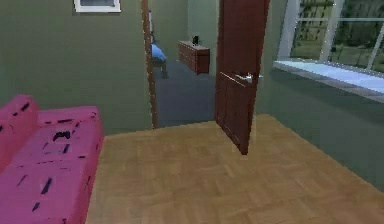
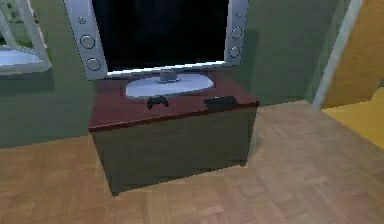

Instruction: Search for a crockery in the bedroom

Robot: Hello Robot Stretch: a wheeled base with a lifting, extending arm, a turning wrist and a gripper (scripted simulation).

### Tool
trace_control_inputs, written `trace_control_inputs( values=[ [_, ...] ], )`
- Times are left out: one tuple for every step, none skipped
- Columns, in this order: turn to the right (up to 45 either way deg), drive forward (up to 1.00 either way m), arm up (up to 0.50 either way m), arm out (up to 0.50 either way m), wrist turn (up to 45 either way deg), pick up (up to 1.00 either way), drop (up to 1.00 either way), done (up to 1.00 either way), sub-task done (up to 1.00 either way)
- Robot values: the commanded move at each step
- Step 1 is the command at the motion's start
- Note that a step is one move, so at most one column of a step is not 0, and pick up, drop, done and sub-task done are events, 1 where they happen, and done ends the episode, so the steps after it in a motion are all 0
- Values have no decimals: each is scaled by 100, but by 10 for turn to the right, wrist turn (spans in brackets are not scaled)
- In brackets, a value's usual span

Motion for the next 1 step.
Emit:
trace_control_inputs(
  values=[
    [0, 100, 0, 0, 0, 0, 0, 0, 0]
  ],
)
